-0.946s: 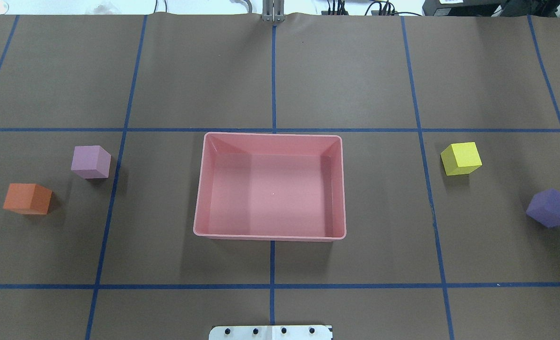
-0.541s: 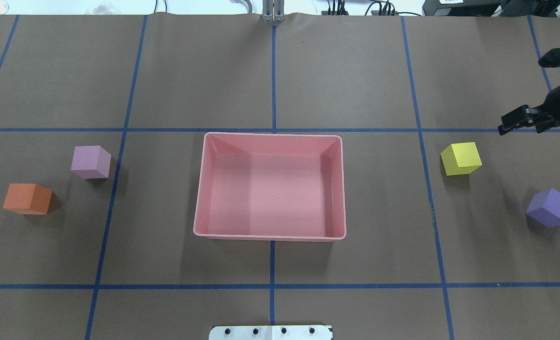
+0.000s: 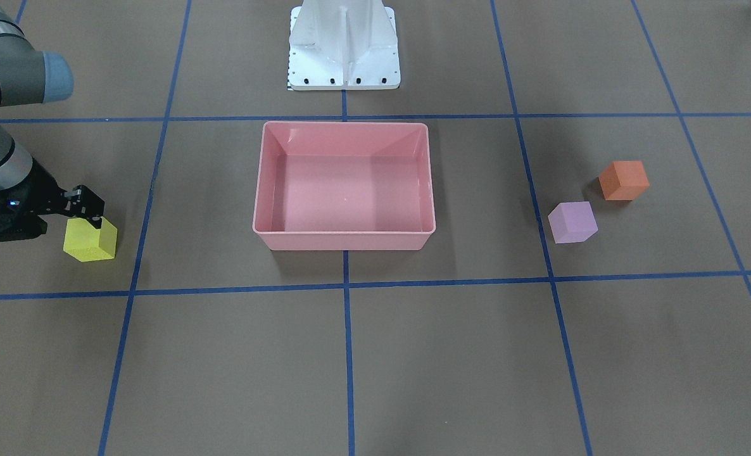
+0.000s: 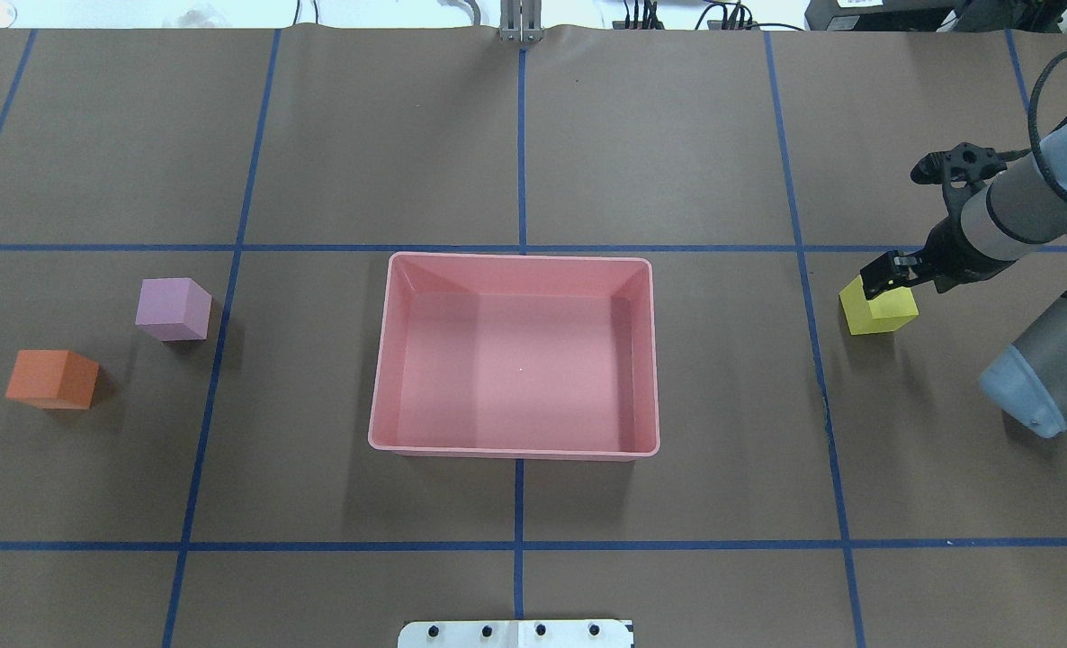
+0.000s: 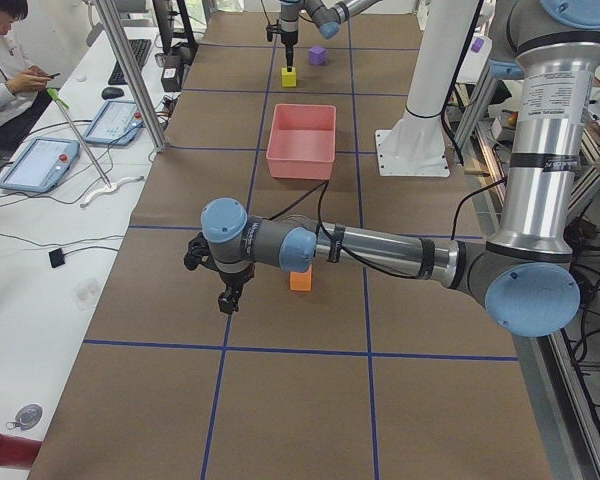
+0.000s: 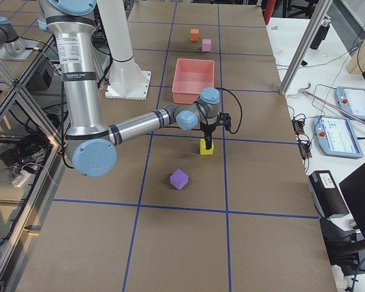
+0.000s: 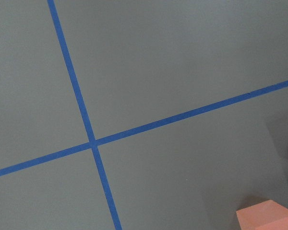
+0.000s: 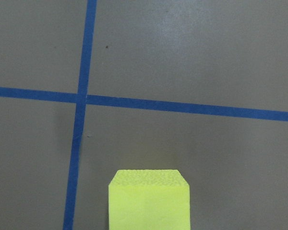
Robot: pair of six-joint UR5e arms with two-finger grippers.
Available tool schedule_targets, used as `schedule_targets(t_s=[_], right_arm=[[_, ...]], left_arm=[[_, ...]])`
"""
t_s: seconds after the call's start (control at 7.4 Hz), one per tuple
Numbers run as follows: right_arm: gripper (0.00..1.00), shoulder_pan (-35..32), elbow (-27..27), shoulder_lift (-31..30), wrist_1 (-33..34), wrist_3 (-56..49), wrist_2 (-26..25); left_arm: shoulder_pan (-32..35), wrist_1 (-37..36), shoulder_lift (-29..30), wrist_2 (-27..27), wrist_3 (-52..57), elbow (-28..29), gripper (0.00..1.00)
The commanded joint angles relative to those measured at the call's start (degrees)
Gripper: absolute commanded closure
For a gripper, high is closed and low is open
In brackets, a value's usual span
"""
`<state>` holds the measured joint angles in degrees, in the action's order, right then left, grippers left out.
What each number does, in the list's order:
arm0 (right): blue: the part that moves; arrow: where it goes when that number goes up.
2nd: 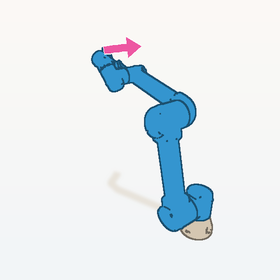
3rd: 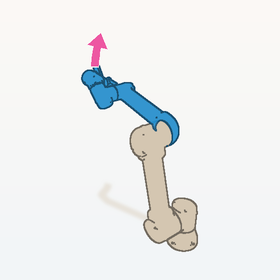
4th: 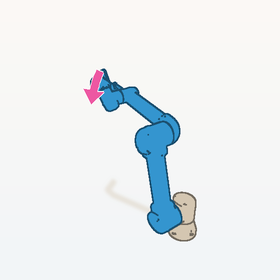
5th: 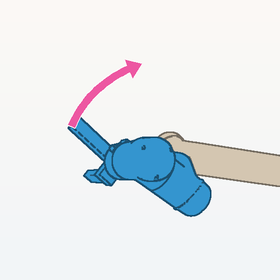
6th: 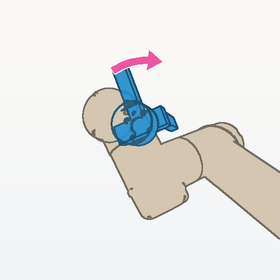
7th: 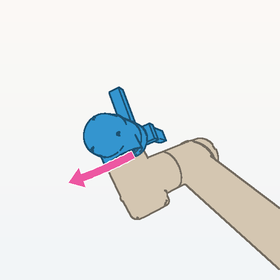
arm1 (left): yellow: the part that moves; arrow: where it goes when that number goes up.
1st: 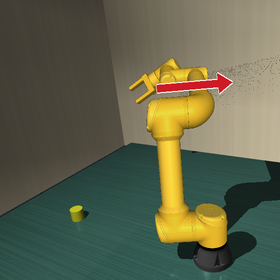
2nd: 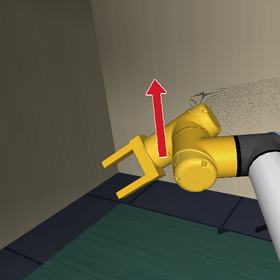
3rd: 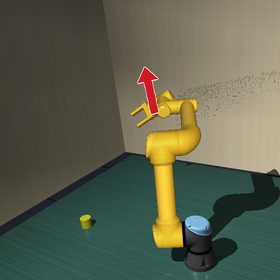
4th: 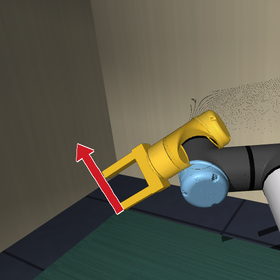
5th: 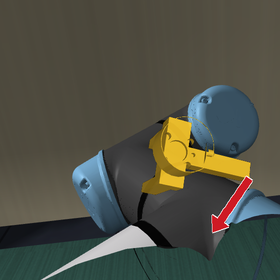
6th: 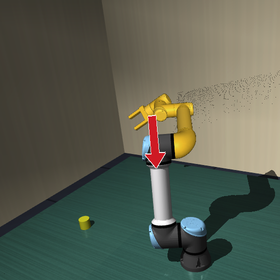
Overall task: Place blocks into pink bin with both arms
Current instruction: 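Reach the right gripper down to the yellow cube and grasp it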
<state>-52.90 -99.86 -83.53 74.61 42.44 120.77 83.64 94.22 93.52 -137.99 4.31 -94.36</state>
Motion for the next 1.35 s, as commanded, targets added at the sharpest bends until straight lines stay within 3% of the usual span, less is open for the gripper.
schedule_targets(t_s=[0.0, 0.41, 0.54, 0.68, 0.81, 1.22], right_arm=[[0.0, 1.3, 1.2, 0.1, -0.1, 0.1, -1.1], [0.0, 3.1, 3.5, 1.7, -0.1, 0.1, -1.6], [0.15, 3.2, 3.6, 1.7, -0.1, 0.2, -3.0], [0.81, 3.5, 3.9, 1.7, 0.0, 0.1, -3.6], [1.0, 3.5, 3.5, 2.1, -0.1, 0.2, -3.5], [1.0, 4.8, 3.9, 12.2, 0.6, 7.5, -3.0]], left_arm=[[-0.3, 0.0, 0.0, 0.0, 0.0, 0.0, 0.0], [-0.6, 0.0, 0.0, 0.0, 0.0, 0.0, 0.0], [-0.6, 0.0, 0.0, 0.0, 0.0, 0.0, 0.0], [-0.6, 0.1, 0.0, 0.0, 0.0, 0.0, 0.0], [-0.6, 0.0, 0.0, 0.0, 0.0, 0.0, 0.0], [-0.6, 0.1, -0.2, 0.0, 0.0, 0.0, 0.0]])
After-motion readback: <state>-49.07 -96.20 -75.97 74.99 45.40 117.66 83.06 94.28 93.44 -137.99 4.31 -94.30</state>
